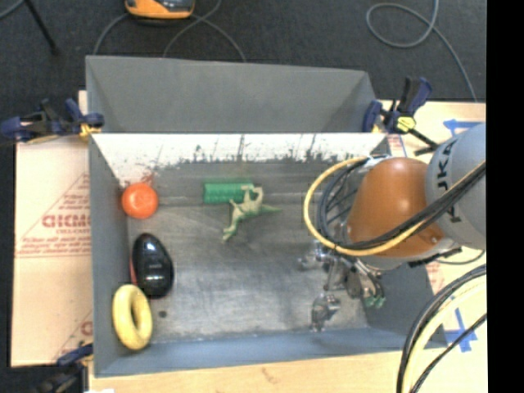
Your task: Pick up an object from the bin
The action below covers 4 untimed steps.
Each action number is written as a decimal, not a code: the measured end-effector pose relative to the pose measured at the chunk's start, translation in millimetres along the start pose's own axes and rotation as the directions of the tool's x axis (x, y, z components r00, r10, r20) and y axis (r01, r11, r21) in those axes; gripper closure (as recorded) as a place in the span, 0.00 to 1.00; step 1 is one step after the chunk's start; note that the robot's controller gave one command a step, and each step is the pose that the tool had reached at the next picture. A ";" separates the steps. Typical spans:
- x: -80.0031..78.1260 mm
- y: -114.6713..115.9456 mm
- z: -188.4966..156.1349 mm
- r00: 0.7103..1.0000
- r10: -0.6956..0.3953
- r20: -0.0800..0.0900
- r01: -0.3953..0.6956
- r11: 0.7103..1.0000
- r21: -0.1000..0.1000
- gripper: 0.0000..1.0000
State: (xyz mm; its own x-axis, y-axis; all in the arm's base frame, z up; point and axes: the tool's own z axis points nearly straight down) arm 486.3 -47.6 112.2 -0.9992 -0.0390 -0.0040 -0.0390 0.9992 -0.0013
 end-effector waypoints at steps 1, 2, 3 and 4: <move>-9.4 -41.4 -21.0 0.996 -0.089 -0.003 0.089 0.996 -0.002 0.00; -19.1 -77.7 6.0 0.975 -0.221 0.016 0.221 0.975 -0.003 0.00; -34.2 -91.1 28.7 0.943 -0.334 0.001 0.334 0.943 0.000 1.00; -34.2 -90.9 28.7 0.943 -0.333 0.001 0.333 0.943 -0.001 1.00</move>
Offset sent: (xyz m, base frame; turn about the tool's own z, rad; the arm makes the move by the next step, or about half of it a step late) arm 0.0199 -0.1044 -0.0412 -0.2699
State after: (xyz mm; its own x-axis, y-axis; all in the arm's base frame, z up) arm 524.2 -137.2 83.8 -0.9291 -0.3698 -0.0041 -0.3698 0.9291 -0.0018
